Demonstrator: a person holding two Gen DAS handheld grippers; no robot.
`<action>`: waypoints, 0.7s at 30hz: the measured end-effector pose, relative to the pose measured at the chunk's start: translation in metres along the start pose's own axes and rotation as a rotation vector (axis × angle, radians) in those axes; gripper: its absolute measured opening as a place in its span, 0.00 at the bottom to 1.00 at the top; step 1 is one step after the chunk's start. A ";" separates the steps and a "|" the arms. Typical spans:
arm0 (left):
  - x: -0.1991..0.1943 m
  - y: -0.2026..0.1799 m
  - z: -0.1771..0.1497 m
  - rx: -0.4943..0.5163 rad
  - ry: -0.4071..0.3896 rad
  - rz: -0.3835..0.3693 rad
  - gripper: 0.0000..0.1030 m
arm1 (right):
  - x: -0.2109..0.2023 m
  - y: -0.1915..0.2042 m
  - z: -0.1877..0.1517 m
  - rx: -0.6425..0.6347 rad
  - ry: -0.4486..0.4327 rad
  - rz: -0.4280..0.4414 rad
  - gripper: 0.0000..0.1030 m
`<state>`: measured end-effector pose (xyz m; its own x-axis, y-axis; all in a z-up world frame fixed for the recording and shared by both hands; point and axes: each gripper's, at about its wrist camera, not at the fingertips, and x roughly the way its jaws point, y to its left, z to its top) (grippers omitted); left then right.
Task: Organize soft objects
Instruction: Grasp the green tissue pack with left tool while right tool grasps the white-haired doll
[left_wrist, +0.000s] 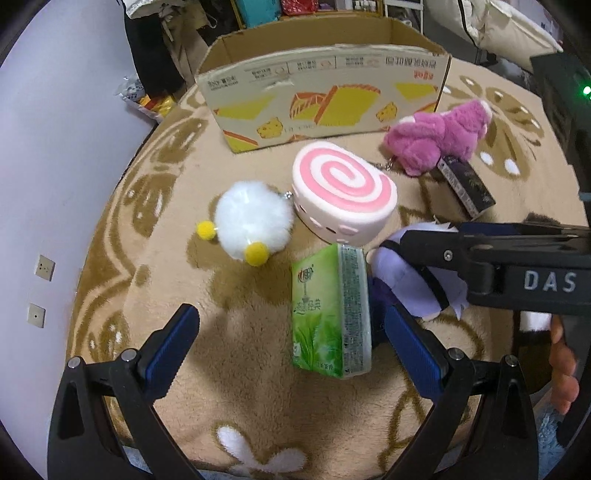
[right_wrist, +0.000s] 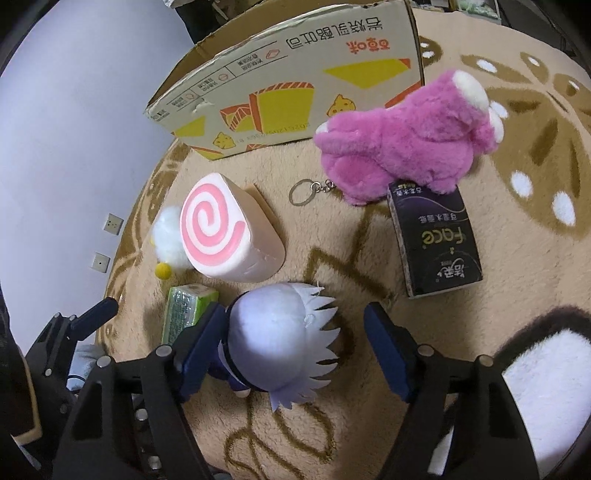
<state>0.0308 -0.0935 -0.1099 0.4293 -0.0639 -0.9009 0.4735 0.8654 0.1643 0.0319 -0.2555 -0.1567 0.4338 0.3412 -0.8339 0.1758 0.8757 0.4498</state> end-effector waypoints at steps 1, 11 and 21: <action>0.002 -0.001 0.000 -0.002 0.007 -0.002 0.97 | 0.000 0.001 0.000 -0.003 0.001 0.004 0.77; 0.016 0.005 0.000 -0.026 0.054 0.016 0.97 | 0.007 0.020 -0.003 -0.086 0.023 -0.008 0.68; 0.020 0.009 -0.001 -0.062 0.064 -0.039 0.93 | 0.019 0.010 -0.005 -0.028 0.081 0.050 0.61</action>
<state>0.0431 -0.0867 -0.1268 0.3603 -0.0682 -0.9303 0.4400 0.8918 0.1050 0.0371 -0.2386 -0.1693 0.3683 0.4100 -0.8344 0.1309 0.8657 0.4831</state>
